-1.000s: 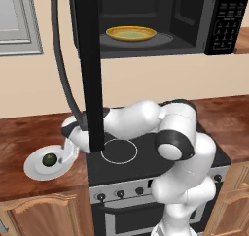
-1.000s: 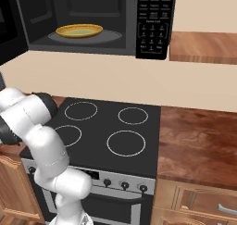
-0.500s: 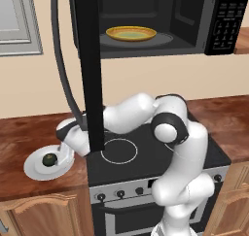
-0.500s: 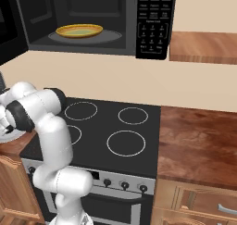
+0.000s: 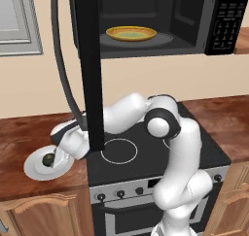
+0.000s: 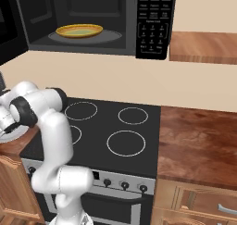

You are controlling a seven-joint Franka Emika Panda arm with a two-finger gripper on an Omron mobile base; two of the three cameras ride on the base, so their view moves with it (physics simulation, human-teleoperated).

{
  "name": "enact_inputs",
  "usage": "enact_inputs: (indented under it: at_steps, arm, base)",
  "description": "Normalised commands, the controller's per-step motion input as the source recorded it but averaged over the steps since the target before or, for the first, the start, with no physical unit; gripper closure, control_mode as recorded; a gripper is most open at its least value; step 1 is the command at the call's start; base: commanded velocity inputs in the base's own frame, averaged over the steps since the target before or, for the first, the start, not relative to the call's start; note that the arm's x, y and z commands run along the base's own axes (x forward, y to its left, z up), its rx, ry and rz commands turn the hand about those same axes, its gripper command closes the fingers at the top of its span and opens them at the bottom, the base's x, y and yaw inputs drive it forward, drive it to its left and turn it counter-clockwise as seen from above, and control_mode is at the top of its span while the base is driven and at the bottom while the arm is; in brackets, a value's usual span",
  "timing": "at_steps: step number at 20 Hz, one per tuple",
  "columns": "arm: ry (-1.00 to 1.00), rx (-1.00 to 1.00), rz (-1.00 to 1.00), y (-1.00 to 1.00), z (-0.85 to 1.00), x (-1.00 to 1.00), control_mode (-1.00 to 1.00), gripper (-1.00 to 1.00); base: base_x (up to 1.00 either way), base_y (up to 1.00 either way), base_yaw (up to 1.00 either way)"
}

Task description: Pick the squash from the counter and place it in the microwave. Then turn on the microwave.

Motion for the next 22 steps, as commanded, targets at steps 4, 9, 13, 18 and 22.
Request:
enact_inputs:
  at_steps: [4,9,13,18,22]
  arm:
    - [0.00,-0.02,0.00,0.14,-0.07,0.17,-1.00,-1.00]
    - [0.00,-0.01,0.00,0.14,-0.05,0.22,-1.00,-1.00]
    - [0.00,-0.02,0.00,0.11,-0.08,0.23,-1.00,-1.00]
    - [0.00,-0.04,0.00,0.13,-0.17,0.15,-1.00,1.00]
    - [0.00,-0.04,-0.01,0.11,-0.13,0.13,-1.00,1.00]
  base:
    - [0.00,0.00,0.00]
    - [0.00,0.00,0.00]
    - [0.00,0.00,0.00]
    - [0.00,0.00,0.00]
    - [0.00,0.00,0.00]
